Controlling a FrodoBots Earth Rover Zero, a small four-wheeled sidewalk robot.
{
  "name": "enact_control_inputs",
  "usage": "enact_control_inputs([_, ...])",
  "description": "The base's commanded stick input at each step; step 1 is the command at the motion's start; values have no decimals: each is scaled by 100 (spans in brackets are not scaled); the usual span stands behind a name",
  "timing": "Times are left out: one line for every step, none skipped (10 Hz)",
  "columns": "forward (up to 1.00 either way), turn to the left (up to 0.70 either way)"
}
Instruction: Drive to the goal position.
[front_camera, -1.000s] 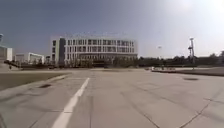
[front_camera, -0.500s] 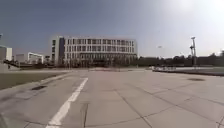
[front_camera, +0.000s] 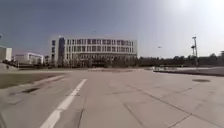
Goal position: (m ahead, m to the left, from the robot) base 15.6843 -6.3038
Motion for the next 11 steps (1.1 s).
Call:
enact_control_inputs([70, 0])
enact_control_inputs([70, 0])
enact_control_inputs([70, 0])
enact_control_inputs([70, 0])
enact_control_inputs([70, 0])
enact_control_inputs([70, 0])
enact_control_inputs([70, 0])
enact_control_inputs([70, 0])
enact_control_inputs([70, 0])
enact_control_inputs([70, 0])
enact_control_inputs([70, 0])
